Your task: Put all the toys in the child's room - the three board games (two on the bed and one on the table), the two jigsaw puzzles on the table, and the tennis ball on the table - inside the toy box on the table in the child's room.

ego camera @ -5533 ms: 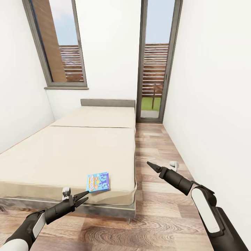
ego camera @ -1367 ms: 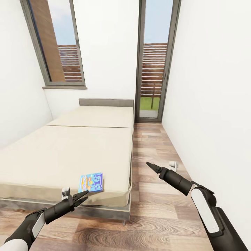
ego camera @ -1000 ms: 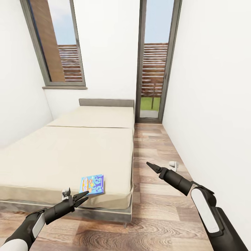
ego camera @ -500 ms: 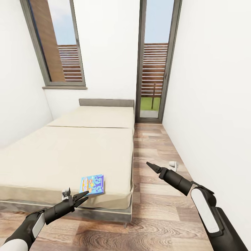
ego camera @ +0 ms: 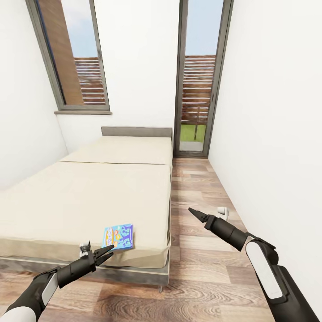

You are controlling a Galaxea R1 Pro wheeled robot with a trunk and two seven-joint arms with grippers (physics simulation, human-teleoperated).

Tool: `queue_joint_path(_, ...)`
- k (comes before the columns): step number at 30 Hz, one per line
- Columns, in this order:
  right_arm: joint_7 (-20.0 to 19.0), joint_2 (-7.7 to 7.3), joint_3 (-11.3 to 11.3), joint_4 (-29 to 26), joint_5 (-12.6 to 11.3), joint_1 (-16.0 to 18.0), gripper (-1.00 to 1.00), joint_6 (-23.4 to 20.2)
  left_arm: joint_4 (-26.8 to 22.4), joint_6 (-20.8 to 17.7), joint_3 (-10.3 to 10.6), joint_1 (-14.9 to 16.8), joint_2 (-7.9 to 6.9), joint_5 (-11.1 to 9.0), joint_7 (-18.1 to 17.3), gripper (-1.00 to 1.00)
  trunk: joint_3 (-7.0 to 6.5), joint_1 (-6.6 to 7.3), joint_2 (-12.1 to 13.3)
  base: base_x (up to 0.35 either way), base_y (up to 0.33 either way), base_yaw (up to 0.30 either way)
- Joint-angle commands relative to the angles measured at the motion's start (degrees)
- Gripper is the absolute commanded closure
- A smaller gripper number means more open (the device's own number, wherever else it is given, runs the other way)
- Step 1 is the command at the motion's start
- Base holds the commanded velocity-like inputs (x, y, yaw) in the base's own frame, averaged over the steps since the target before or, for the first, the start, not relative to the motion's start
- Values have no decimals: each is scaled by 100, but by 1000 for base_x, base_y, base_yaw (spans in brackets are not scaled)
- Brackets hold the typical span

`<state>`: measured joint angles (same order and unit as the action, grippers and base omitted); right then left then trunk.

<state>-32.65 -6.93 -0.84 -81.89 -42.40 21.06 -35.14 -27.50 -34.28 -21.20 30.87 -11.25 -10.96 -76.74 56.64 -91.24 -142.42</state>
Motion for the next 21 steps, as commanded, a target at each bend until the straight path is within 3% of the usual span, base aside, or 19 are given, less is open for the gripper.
queue_joint_path(1,-1,0,-6,-3,-33,3,-100,-46,-1,18,-33,7,4,-38,1,-100,4,1,-2,0,0,0)
queue_joint_path(21,-4,19,-4,-13,-24,3,-100,-46,-1,18,-33,7,-8,-38,1,-100,4,1,-2,8,10,0)
